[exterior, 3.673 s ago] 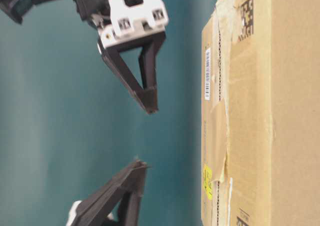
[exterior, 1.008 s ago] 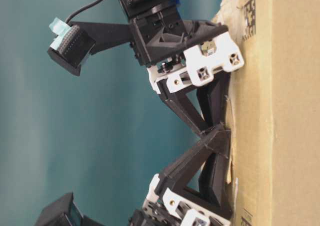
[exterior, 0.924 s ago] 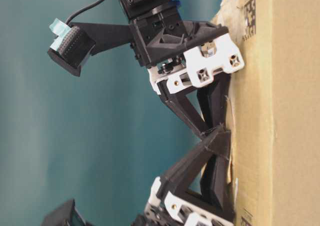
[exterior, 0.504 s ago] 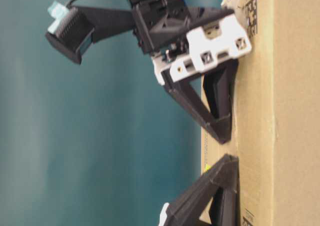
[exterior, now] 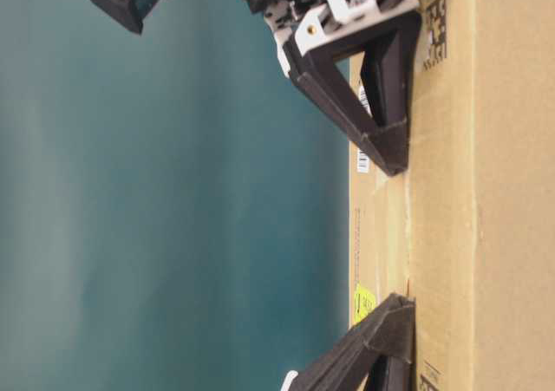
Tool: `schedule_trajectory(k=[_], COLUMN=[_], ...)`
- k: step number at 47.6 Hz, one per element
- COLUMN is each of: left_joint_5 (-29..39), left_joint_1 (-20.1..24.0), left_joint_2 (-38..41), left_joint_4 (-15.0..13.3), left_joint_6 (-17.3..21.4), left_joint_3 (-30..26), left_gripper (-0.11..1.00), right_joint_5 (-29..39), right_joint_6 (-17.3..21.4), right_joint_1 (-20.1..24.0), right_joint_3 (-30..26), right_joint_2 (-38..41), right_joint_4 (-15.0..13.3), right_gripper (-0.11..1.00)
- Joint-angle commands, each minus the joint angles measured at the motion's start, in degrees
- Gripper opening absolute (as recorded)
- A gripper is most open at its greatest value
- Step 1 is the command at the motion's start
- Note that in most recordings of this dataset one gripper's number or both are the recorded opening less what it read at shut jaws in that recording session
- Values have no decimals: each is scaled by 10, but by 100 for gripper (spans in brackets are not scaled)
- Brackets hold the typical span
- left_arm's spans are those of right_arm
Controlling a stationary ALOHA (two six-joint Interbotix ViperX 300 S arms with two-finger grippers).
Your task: Apply tape along the seams of the closed cardboard box to seal it securely.
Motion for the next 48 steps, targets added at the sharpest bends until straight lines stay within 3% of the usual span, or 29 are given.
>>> schedule_trajectory(k=[1,9,18,24,37,48], left_joint_5=[5,47,154,213,308,315], left_joint_1=[3,4,9,15,18,18], left_joint_2=[-19,-83,-171,-223,-359,-483], left_joint_4=[0,0,2,2,2,2], left_joint_6=[3,5,10,9,8,6], left_joint_3=[-8,-33,-64,-56,22,112], left_gripper=[0,0,0,0,0,0], right_joint_5=[9,23,87,132,218,243], right_joint_6=[-8,-28,-63,-71,-67,-62], right_joint_1=[10,10,3,1,1,1], right_joint_3=[10,2,-1,12,96,192], right_joint_2=[-15,-88,-191,-255,-403,-511], right_joint_4=[1,-4,-4,-4,-3,4], right_gripper=[0,0,0,0,0,0])
